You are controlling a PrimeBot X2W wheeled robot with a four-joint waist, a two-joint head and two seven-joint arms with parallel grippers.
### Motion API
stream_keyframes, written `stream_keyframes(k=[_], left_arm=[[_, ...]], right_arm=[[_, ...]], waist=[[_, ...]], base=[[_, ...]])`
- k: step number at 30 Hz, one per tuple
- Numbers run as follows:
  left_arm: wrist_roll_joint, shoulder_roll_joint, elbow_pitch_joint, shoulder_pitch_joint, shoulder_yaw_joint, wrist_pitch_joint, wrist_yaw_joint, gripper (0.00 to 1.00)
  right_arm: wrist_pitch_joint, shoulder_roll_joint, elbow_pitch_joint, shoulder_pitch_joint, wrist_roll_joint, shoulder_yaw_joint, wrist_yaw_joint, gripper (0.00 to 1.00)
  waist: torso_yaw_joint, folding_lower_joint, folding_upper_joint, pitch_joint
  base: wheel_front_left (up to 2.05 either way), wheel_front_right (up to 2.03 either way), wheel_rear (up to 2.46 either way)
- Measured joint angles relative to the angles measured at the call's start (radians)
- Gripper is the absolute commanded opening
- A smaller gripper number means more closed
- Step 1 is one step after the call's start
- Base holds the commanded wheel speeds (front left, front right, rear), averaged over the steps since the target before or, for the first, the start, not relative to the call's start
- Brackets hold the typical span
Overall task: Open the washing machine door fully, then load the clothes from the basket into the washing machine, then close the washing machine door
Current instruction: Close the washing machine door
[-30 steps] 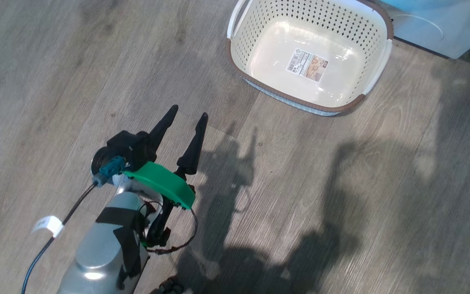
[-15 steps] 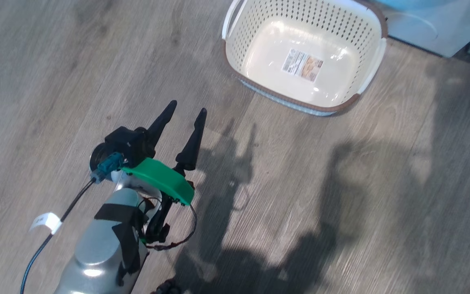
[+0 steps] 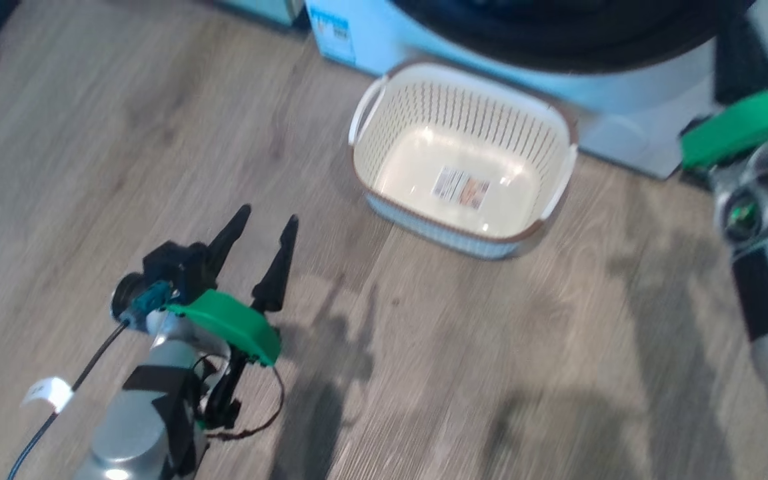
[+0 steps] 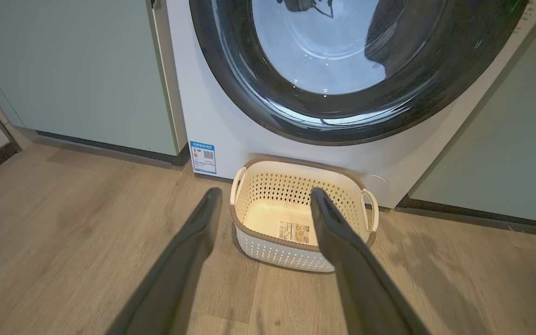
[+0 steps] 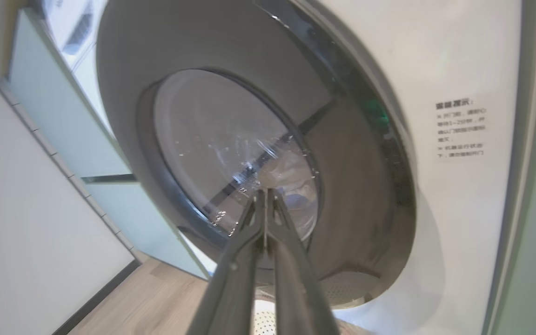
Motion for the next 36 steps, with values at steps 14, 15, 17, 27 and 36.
stream_keyframes(k=[14, 15, 17, 27, 36], left_arm=[[-0.026, 0.07, 0.013, 0.07, 0.031, 0.0, 0.0, 1.0], [-0.03, 0.073, 0.014, 0.075, 0.034, 0.0, 0.0, 1.0], [-0.041, 0.081, 0.014, 0.088, 0.038, 0.0, 0.0, 1.0], [-0.071, 0.108, 0.02, 0.143, 0.096, 0.0, 0.0, 1.0], [-0.072, 0.111, 0.014, 0.176, 0.115, 0.0, 0.0, 1.0]], right_arm=[[0.0, 0.018, -0.112, 0.293, 0.044, 0.067, 0.0, 1.0], [0.0, 0.018, -0.119, 0.31, 0.044, 0.068, 0.0, 1.0], [0.0, 0.019, -0.136, 0.351, 0.044, 0.066, 0.0, 1.0], [0.0, 0.023, -0.253, 0.567, -0.058, -0.056, 0.0, 1.0], [0.0, 0.027, -0.388, 0.727, -0.126, -0.197, 0.0, 1.0]], waist=[[-0.075, 0.0, 0.0, -0.203], [-0.082, 0.0, 0.0, -0.215], [-0.096, 0.0, 0.0, -0.24], [-0.179, -0.0001, 0.0, -0.312], [-0.222, -0.0001, 0.0, -0.329]], base=[[0.0, 0.0, 0.0], [0.0, 0.0, 0.0], [0.0, 0.0, 0.0], [0.0, 0.0, 0.0], [0.0, 0.0, 0.0]])
